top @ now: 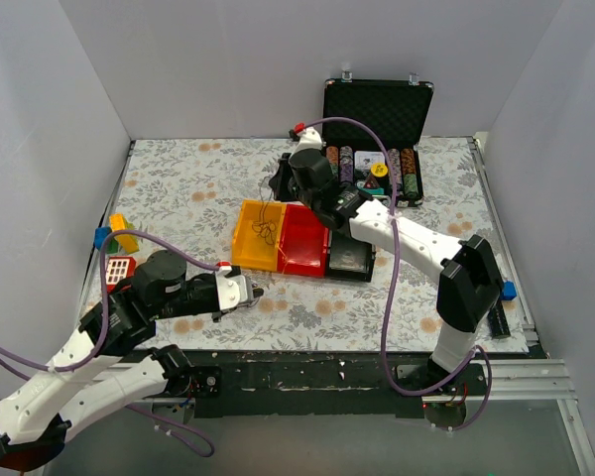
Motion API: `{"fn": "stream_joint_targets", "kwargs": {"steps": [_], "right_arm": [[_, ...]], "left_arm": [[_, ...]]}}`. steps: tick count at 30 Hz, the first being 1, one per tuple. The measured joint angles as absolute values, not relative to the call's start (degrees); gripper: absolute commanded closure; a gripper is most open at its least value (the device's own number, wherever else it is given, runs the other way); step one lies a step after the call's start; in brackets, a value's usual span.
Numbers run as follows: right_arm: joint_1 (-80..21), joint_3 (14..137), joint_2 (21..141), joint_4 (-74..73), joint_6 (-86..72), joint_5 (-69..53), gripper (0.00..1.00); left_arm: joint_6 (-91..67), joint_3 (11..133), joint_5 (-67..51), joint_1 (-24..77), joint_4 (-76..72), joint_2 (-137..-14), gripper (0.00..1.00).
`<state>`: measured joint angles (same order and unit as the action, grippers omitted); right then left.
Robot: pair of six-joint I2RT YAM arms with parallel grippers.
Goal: Untangle the cables
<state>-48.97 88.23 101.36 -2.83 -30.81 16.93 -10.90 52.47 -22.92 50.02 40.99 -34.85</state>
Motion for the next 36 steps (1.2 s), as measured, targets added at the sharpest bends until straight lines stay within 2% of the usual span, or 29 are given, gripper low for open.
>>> {"fn": "stream_joint_targets", "kwargs": {"steps": [6, 16, 17, 18, 19, 22, 25, 29, 33, 36], "right_arm": [[-48.12, 88.75, 103.26, -1.85, -31.57, 14.7, 0.99], [-47.9, 91.02, 115.07, -5.34, -33.58, 10.2, 0.97], [-47.94, 91.05, 115.92, -6.28, -33.71, 10.09, 0.89], [-48.01, 91.09, 116.66, -7.27, -33.87, 10.09, 0.72], [-48.03, 91.15, 117.3, -8.01, -34.04, 10.0, 0.63], [-48.07, 92.29, 118.87, -10.2, -34.57, 9.74, 0.45], [-48.25, 93.27, 118.93, -10.61, -34.46, 9.45, 0.4], [-48.27, 93.03, 118.32, -10.48, -34.5, 9.28, 0.26], [-48.27, 88.51, 112.99, -8.97, -34.46, 8.75, 0.18], [-48.27, 83.15, 105.93, -6.44, -34.24, 8.34, 0.16]], "left_arm": [[-11.11, 53.87, -22.92, 50.02, 39.53, -36.64, 1.0], [-11.57, 57.54, -23.22, 50.02, 37.19, -39.46, 1.0], [-11.64, 57.54, -23.29, 50.02, 37.19, -39.57, 1.0], [-11.77, 57.54, -23.38, 50.02, 37.15, -39.68, 1.0], [-11.81, 57.54, -23.42, 50.02, 37.08, -39.81, 1.0], [-11.97, 57.6, -23.55, 50.02, 36.82, -40.18, 1.0], [-12.01, 57.93, -23.59, 50.02, 36.71, -40.64, 1.0], [-12.01, 57.93, -23.59, 50.02, 35.7, -40.84, 1.0], [-12.01, 58.22, -23.59, 50.02, 34.87, -41.23, 1.0], [-12.29, 59.13, -23.51, 50.02, 33.74, -42.0, 1.0]]}}
